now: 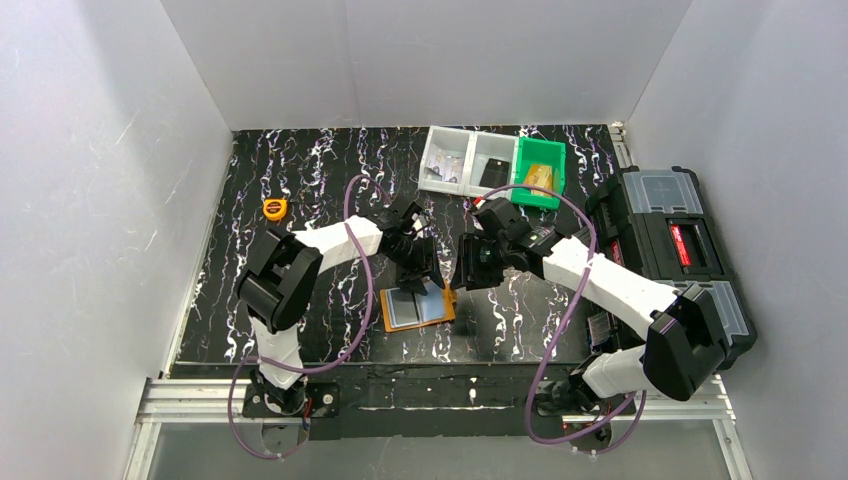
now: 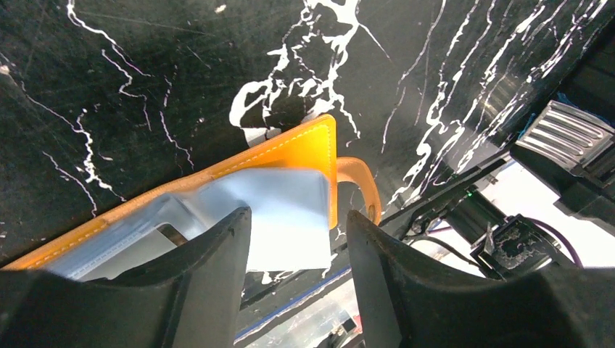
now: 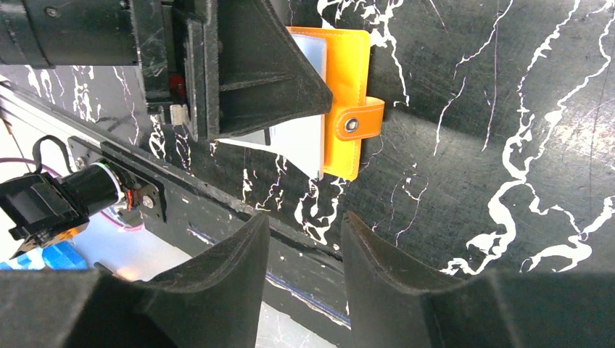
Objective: Take the credit cards out of the card holder
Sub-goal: Remove the credit card from the card holder.
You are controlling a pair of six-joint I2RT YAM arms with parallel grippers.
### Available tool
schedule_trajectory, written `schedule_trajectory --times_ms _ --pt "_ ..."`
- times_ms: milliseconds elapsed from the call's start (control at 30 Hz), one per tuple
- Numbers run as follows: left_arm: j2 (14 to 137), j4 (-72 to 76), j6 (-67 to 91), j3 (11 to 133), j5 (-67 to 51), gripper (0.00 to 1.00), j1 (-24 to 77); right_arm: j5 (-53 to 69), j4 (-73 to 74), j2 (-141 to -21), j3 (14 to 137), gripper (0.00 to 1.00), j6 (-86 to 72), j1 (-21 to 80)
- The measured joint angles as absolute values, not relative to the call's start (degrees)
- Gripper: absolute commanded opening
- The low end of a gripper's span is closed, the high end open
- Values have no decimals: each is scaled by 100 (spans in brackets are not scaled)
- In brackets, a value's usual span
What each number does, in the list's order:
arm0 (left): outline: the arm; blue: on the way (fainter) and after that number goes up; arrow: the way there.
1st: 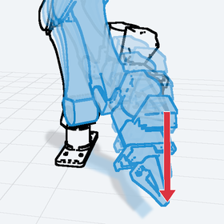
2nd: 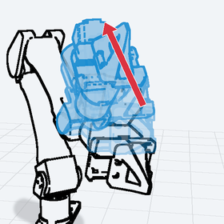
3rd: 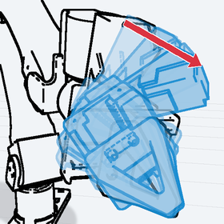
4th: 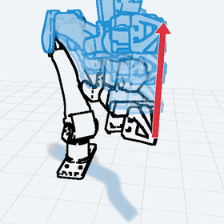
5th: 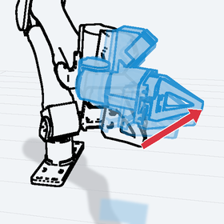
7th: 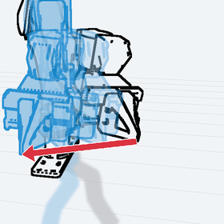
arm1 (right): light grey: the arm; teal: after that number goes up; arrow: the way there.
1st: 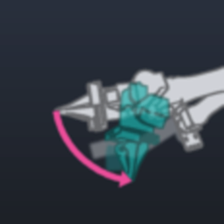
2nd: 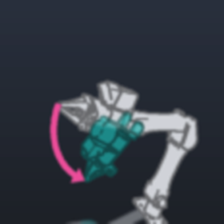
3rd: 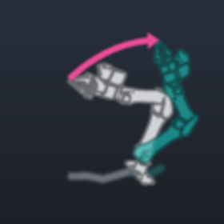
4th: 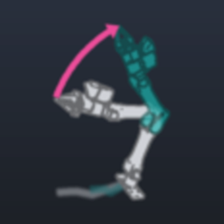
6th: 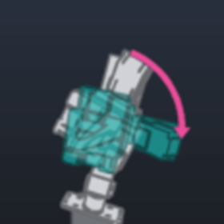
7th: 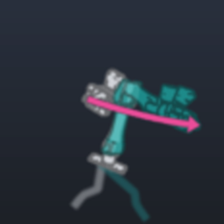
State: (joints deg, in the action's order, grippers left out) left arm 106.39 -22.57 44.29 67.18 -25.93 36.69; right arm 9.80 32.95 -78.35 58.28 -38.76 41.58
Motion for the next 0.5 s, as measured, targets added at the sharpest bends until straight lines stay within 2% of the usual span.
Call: schedule_trajectory --times_ms 233,500 --pt "10436 -2512 4333 6851 -2554 53 3677 1094 3299 -7929 5846 49 -3870 4158" --pt "10165 -2897 4189 7048 -2335 47 3667 1345 3288 -7966 5870 47 -3879 4158"
